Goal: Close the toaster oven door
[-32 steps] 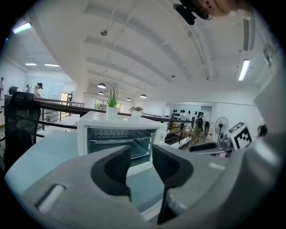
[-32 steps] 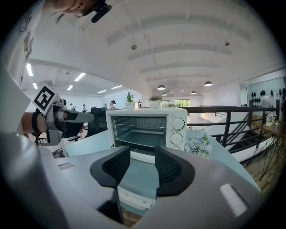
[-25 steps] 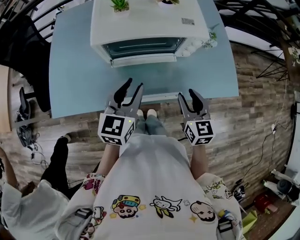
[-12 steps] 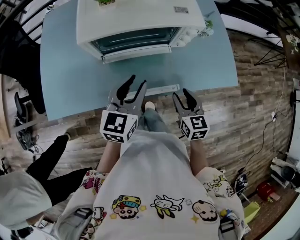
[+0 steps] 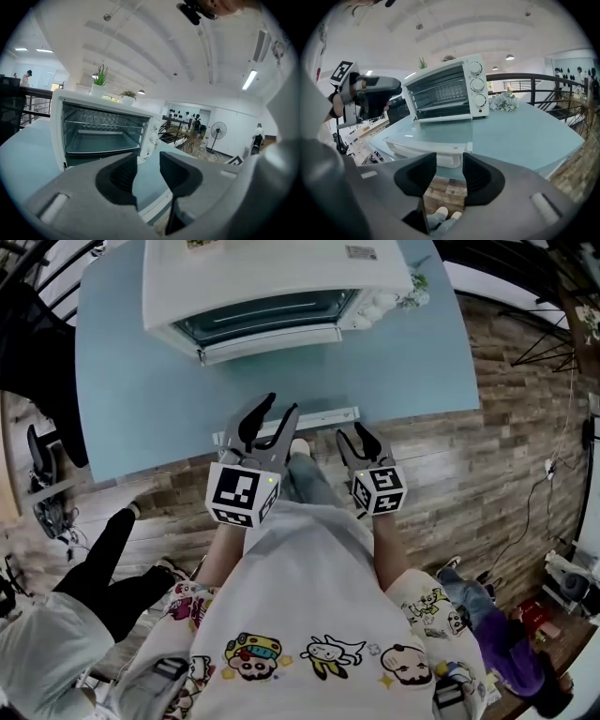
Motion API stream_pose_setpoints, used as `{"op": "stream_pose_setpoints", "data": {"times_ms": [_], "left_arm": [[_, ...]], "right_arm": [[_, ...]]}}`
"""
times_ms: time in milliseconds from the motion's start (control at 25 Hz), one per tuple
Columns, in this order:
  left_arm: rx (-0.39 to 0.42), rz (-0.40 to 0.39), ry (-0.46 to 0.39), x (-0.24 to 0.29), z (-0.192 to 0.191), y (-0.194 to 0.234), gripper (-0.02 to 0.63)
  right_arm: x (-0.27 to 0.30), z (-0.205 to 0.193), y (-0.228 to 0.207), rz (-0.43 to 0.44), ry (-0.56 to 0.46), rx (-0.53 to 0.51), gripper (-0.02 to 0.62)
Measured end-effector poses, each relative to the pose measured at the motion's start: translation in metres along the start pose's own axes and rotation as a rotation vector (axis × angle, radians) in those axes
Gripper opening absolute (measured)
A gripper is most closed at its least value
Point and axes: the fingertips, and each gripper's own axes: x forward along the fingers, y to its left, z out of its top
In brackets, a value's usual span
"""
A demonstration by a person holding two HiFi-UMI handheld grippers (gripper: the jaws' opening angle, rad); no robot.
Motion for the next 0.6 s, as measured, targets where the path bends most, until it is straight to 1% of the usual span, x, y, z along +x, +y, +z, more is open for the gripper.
{"op": "stream_pose_setpoints", "data": {"times_ms": [200, 400, 600], "left_arm": [[-0.007, -0.008, 0.012, 0.004, -0.006, -0.002, 0.144], [-0.011, -0.009, 0.02, 0.004, -0.012, -0.002, 0.144], [-0.01, -0.01, 0.023, 0.004, -0.016, 0.001, 0.144]], "right_arm": [[0.012, -0.011, -0.003, -0.001, 0.013, 0.041, 0.17], [0.021, -0.012, -0.009, -0.023, -0.012, 0.071, 0.17], [0.028, -0.01, -0.01, -0.034, -0.042, 0.068, 0.166]]}}
